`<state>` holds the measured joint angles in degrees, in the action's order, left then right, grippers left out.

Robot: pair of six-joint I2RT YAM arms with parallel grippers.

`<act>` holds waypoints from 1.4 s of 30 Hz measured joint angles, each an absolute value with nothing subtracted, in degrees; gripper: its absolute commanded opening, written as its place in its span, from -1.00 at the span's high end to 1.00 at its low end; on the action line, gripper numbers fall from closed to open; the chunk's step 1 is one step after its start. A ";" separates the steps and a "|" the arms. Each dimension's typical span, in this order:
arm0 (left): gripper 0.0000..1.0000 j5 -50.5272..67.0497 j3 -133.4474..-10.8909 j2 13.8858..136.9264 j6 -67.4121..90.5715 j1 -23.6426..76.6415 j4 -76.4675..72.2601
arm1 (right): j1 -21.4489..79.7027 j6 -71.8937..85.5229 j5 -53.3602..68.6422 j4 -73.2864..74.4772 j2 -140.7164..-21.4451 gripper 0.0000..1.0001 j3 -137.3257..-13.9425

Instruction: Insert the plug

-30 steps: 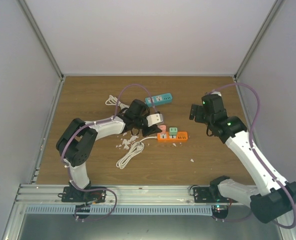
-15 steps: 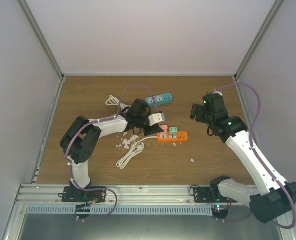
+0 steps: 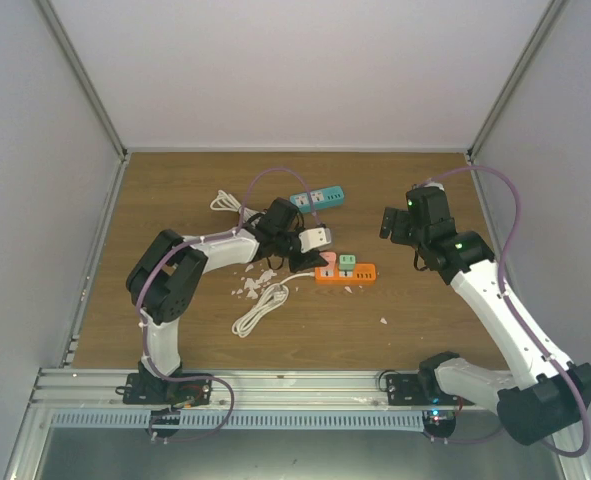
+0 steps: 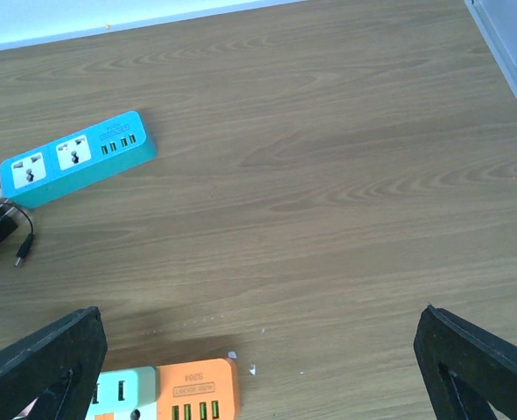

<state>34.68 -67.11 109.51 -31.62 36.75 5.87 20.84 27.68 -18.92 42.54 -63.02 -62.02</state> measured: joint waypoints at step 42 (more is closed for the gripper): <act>1.00 28.73 -69.28 112.22 -29.17 40.23 2.83 | 20.75 26.61 -16.38 42.37 -64.62 -0.99 -62.02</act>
